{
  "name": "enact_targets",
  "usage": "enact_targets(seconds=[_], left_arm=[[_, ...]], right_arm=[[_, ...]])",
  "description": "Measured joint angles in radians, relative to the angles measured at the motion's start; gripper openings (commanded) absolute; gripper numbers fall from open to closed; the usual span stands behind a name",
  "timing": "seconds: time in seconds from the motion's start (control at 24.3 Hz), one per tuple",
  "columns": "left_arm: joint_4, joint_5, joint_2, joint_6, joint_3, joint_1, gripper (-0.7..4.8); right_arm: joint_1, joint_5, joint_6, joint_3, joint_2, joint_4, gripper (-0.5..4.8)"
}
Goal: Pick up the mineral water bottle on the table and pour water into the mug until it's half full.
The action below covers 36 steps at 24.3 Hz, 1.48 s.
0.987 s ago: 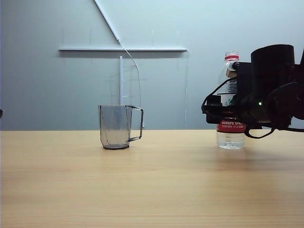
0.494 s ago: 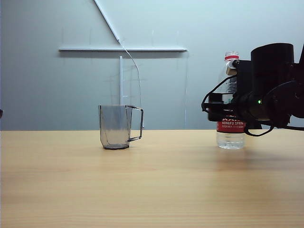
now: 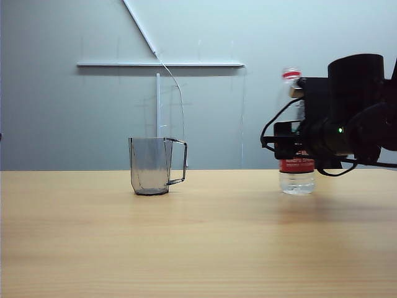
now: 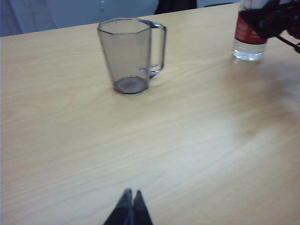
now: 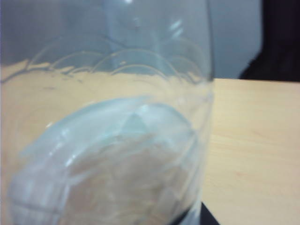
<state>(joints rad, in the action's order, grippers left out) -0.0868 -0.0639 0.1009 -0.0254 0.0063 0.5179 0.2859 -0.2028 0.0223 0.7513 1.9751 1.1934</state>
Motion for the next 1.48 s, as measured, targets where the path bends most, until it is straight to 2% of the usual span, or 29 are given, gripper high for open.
enact_targets(seconds=[0.16,0.25,0.37,0.49,0.66,0.82,1.19,1.48], left_arm=[[0.000,0.000,-0.003,0.000,0.000,-0.054,-0.02],[0.000,0.000,-0.017,0.000,0.000,-0.135,-0.02],[0.000,-0.003,-0.048,0.000,0.000,-0.197,-0.02],[0.000,-0.004,-0.095,0.000,0.000,-0.222,-0.02],[0.000,-0.004,-0.097,0.000,0.000,-0.220,-0.02],[0.000,-0.004,-0.097,0.000,0.000,-0.222,-0.02],[0.000,-0.004,-0.097,0.000,0.000,-0.225,-0.02],[0.000,-0.004,-0.097,0.000,0.000,-0.225,-0.02]], right_arm=[[0.007,0.073,0.061,0.053,-0.035,-0.102,2.91],[0.015,0.135,0.099,0.134,-0.068,-0.219,2.91],[0.037,0.157,0.144,0.217,-0.072,-0.299,2.91],[0.100,0.185,0.309,0.356,-0.069,-0.556,2.91],[0.142,0.189,0.510,0.468,-0.045,-0.719,2.91],[0.146,0.175,0.647,0.510,-0.033,-0.755,2.91],[0.155,0.116,0.856,0.584,0.042,-0.770,2.91],[0.163,0.085,1.102,0.594,0.040,-0.776,2.91]])
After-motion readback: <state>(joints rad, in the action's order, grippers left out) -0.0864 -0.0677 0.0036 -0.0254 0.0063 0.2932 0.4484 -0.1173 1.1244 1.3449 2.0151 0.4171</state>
